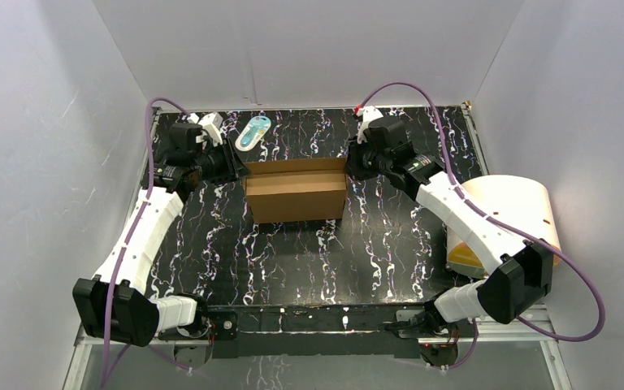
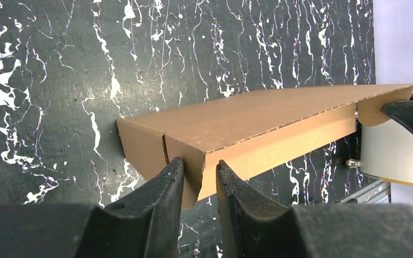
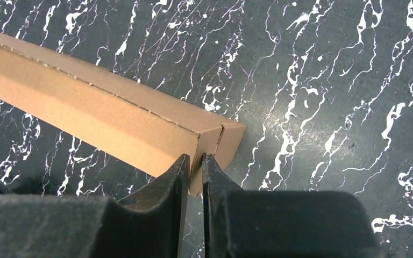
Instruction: Fold the paper box
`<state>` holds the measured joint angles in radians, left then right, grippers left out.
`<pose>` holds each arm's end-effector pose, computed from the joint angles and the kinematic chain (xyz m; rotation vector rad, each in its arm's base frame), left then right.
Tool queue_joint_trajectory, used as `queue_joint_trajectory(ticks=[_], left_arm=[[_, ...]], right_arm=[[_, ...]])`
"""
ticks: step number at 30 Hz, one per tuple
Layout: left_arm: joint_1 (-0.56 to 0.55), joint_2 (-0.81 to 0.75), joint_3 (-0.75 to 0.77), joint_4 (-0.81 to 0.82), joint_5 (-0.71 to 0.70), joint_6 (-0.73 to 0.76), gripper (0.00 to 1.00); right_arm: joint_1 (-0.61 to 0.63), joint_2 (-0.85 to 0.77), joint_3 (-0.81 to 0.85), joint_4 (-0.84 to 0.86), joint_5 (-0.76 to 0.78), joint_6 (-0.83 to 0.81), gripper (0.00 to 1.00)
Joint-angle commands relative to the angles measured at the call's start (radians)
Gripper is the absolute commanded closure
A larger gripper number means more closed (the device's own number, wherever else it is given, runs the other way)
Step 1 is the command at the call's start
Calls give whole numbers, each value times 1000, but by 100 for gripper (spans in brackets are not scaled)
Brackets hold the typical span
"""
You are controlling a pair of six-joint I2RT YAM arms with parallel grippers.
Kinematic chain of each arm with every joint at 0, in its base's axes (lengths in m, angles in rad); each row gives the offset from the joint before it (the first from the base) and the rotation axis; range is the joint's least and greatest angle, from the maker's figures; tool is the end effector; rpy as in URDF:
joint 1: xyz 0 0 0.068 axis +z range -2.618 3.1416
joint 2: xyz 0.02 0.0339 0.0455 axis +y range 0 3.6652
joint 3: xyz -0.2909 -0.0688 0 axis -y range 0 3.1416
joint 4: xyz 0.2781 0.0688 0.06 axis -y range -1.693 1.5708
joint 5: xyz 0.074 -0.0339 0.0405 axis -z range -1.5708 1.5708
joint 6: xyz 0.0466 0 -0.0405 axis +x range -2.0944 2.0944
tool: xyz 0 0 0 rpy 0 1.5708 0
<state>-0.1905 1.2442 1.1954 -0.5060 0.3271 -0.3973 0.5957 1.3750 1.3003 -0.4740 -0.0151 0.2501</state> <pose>0.2994 -0.0730 0.3732 -0.0256 2.1715 -0.6904 0.2877 0.1959 0.3750 -0.3810 2.1293 0.5127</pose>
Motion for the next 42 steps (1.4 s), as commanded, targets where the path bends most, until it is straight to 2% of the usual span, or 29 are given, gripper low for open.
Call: queue_joint_trajectory(ticks=[1,7,26,42], left_arm=[[0,-23,-10,-18,41,-15,74],[-1,-25,-16,-18,34,-14,74],[-4,-34,-15,-14,45,-22,74],[-13,-38,-25,-5,48,-32,74]], right_arm=[[0,-4,51,37,6,72,78],[0,1,46,32,42,68,79],[1,6,32,68,-20,133,82],[0,-1,-18,106,0,174,84]])
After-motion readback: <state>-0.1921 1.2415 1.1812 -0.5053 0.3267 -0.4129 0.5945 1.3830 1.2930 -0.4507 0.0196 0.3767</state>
